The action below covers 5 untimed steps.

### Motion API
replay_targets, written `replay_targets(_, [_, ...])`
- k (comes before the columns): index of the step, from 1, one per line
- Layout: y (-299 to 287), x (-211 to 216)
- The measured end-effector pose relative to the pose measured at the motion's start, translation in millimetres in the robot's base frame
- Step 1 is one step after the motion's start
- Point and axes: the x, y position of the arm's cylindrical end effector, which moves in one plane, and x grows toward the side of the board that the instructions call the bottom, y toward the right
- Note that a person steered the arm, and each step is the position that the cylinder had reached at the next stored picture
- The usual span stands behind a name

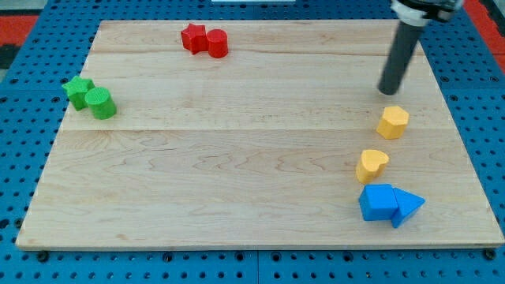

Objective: Separate the green circle from the green star

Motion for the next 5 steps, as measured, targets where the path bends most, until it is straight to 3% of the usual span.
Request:
replay_targets(1, [-31, 51])
replay_targets(2, [-65, 70])
replay_targets(3, [-96, -1])
replay_targets(4, [-239, 6])
replay_targets(5, [-331, 100])
